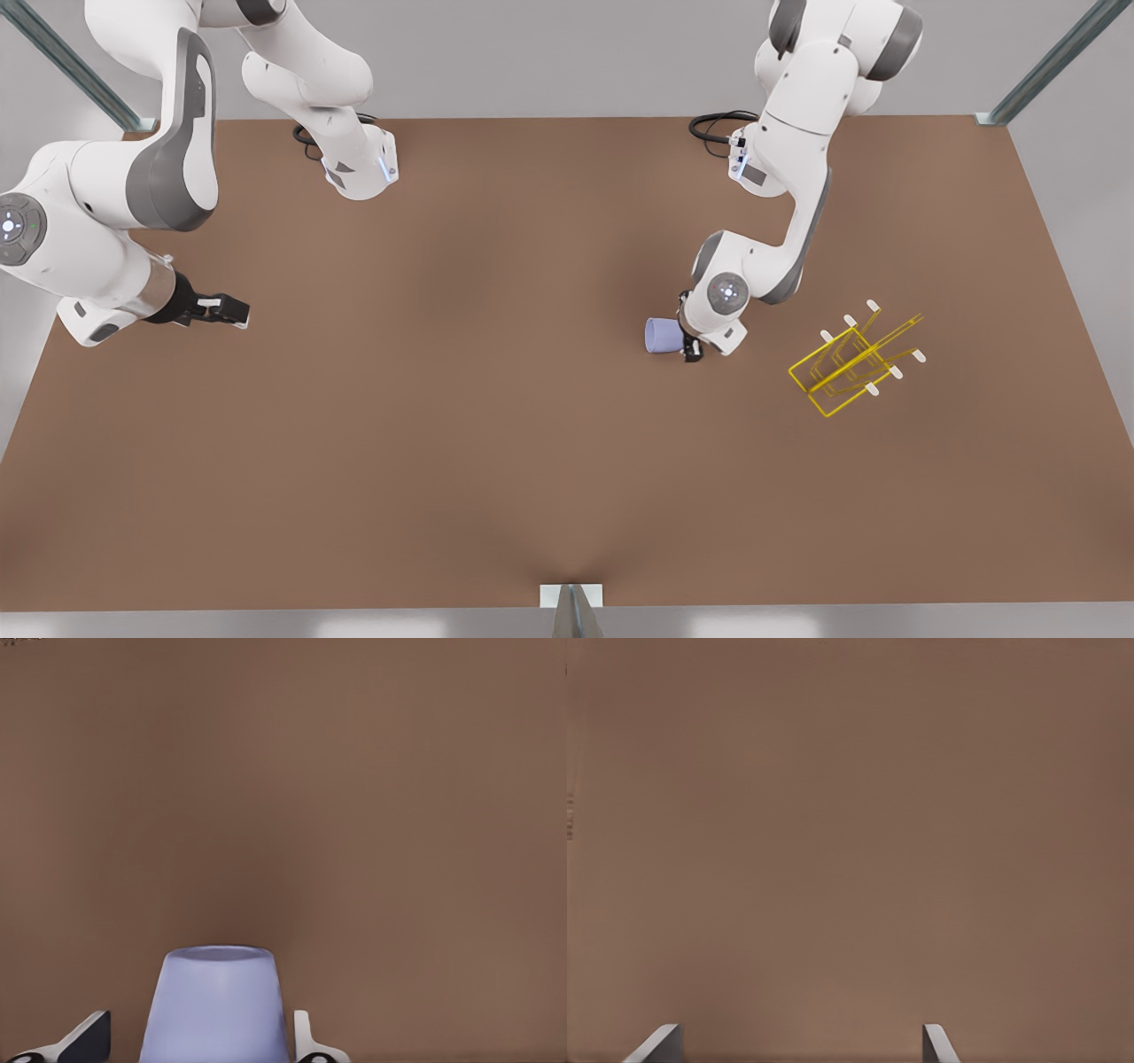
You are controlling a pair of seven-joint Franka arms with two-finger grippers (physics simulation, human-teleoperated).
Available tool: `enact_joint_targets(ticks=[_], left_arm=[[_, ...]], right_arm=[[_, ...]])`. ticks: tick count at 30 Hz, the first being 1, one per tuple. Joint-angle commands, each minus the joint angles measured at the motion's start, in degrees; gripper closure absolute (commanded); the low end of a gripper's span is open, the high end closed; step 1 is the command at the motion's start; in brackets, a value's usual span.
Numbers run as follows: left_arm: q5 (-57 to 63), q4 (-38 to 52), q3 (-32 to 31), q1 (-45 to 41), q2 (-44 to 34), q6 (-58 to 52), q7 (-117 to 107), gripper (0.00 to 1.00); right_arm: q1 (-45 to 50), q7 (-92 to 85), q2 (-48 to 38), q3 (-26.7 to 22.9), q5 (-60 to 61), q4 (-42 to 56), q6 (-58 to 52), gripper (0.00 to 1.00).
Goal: Place the cup on the cup holder
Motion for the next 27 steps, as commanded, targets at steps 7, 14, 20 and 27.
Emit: enact_joint_targets(ticks=[7, 14, 20, 27], left_arm=[[-0.19, 0.91, -0.59, -0.44, 2.27, 1.02, 15.92, 0.00], [-0.10, 1.09, -1.38, -0.97, 3.85, 2.60, 15.83, 0.04], [-0.10, 2.32, -1.38, -0.79, 2.36, 1.37, 16.01, 0.39], [7.89, 25.52, 8.01, -1.49, 2.80, -33.26, 7.83, 0.33]], right_arm=[[-0.09, -2.55, -0.05, 0.00, 0.12, 0.03, -0.14, 0.00], [-0.09, -2.56, -0.05, 0.00, 0.21, 0.03, -0.14, 0.00], [-0.26, -2.56, 0.12, 0.00, 0.30, -0.06, -0.14, 0.00], [-0.35, -2.64, 0.30, 0.00, 0.39, 0.11, -0.05, 0.00]])
